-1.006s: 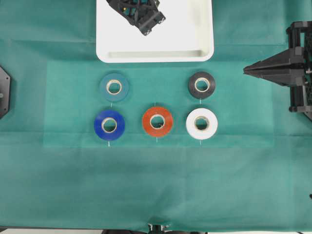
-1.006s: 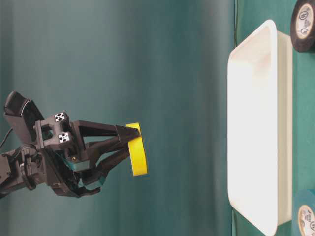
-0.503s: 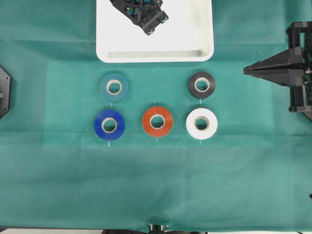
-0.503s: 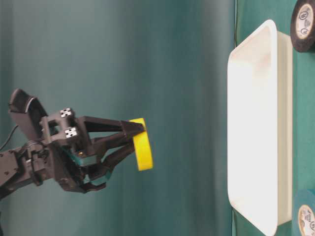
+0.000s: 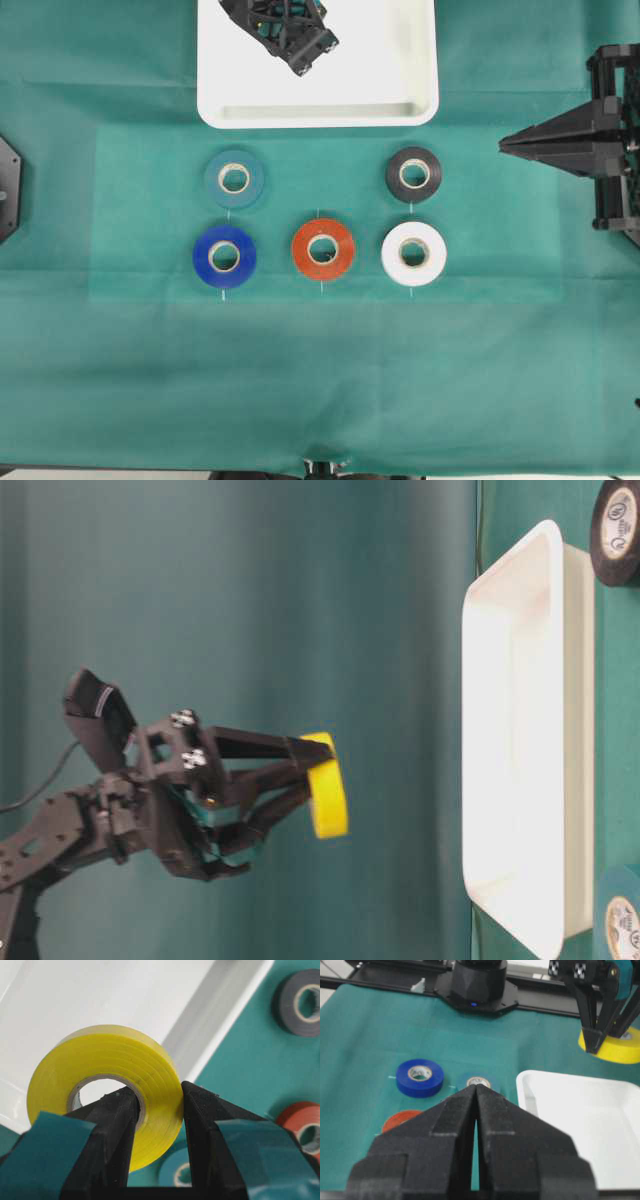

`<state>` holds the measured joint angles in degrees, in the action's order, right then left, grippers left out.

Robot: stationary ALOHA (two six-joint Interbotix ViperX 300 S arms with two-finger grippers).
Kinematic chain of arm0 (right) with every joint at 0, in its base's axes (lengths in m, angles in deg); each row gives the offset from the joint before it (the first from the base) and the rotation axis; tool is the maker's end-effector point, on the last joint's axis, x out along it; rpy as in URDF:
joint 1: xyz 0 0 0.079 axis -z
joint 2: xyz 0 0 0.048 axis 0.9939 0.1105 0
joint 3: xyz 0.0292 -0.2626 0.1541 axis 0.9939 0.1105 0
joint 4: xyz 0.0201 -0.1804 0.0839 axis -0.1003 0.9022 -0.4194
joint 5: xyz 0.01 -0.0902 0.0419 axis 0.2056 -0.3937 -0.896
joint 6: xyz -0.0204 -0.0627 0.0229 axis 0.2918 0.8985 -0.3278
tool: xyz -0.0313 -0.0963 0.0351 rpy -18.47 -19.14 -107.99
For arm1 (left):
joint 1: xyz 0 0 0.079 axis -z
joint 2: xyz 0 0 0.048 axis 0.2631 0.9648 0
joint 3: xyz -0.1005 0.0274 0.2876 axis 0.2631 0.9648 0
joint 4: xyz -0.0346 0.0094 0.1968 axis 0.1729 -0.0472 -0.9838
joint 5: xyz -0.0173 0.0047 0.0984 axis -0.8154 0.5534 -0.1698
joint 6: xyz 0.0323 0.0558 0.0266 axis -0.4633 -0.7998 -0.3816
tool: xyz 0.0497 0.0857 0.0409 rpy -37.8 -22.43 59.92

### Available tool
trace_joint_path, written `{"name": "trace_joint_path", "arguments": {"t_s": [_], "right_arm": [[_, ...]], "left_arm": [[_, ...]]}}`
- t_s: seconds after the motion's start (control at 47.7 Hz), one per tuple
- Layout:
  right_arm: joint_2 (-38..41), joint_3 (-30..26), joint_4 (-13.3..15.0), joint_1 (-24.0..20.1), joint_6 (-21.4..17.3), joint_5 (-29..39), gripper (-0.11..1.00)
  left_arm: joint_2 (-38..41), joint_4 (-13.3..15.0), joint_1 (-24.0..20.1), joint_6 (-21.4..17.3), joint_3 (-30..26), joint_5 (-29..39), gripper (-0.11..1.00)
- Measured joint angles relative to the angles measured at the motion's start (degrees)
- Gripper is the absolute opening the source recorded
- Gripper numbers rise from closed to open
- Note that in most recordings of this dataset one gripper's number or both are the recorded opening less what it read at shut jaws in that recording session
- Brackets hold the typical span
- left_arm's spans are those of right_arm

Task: Place the tape from the fixed location into the white case.
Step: 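Carry the yellow roll over the tray and lower it inside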

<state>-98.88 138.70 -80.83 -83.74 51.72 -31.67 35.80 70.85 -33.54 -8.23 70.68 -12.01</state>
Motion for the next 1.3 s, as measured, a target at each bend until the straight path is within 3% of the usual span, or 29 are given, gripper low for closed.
{"name": "trace_joint_path", "arguments": {"t_s": [0.335,0.65,1.299], "right_arm": [[-0.09,0.0,0.0,0.0,0.0,0.0,0.0],[0.09,0.0,0.0,0.09,0.0,0.09,0.0],[0.35,0.09,0.0,0.0,0.0,0.35,0.0]], "left_arm": [[3.87,0.0,-1.58,-0.26,3.6,-5.98,0.24],[9.49,0.0,-3.16,-3.34,3.96,-12.66,0.25],[15.03,0.09,-4.66,-3.6,4.22,-15.73,0.24]]}}
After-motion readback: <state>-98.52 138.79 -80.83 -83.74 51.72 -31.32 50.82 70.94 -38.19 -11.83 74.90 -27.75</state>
